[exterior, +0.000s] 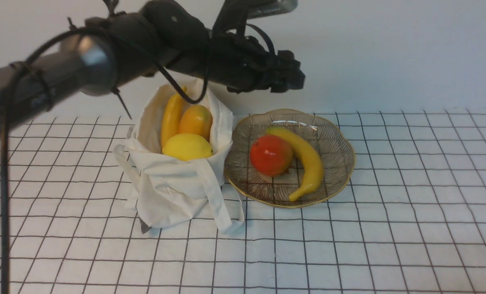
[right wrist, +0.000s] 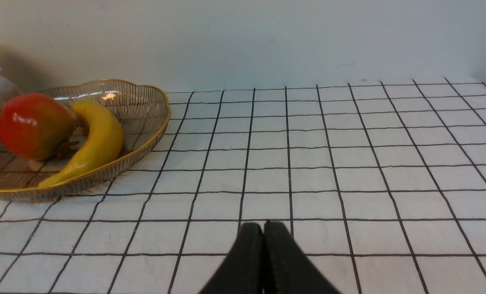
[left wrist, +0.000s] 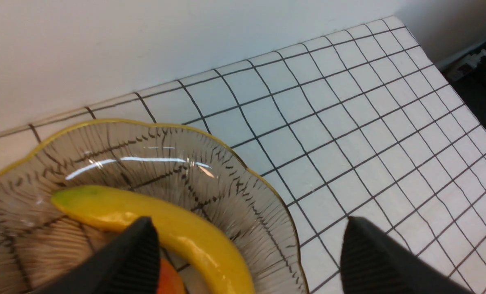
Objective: Take the fruit out of the bag on the white checkered tablecloth and place them on the plate.
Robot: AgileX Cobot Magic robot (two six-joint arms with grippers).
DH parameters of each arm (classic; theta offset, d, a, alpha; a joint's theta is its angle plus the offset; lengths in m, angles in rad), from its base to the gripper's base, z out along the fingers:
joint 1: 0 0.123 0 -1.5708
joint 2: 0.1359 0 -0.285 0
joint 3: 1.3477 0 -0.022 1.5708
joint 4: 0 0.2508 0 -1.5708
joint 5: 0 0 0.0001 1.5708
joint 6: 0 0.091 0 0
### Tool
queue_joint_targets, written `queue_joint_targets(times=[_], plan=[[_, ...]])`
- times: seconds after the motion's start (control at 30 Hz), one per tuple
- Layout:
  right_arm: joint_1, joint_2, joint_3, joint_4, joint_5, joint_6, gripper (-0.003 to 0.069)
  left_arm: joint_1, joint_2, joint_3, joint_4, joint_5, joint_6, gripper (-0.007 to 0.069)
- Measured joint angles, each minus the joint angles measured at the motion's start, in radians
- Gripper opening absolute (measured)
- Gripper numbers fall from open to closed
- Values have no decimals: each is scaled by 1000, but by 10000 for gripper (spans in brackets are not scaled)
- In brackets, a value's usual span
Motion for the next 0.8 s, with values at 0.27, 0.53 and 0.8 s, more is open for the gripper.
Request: queue_joint_targets(times=[0.27, 0.53, 0.8], plan=[[0, 0, 0, 0, 0, 0, -15, 118, -308, -1, 277, 421, -54, 9], [0, 0, 0, 0, 0, 0, -15, 161, -520, -4, 497, 625, -120, -8], [0, 0, 0, 0, 0, 0, -15, 163, -796, 114, 472, 638, -153, -8]])
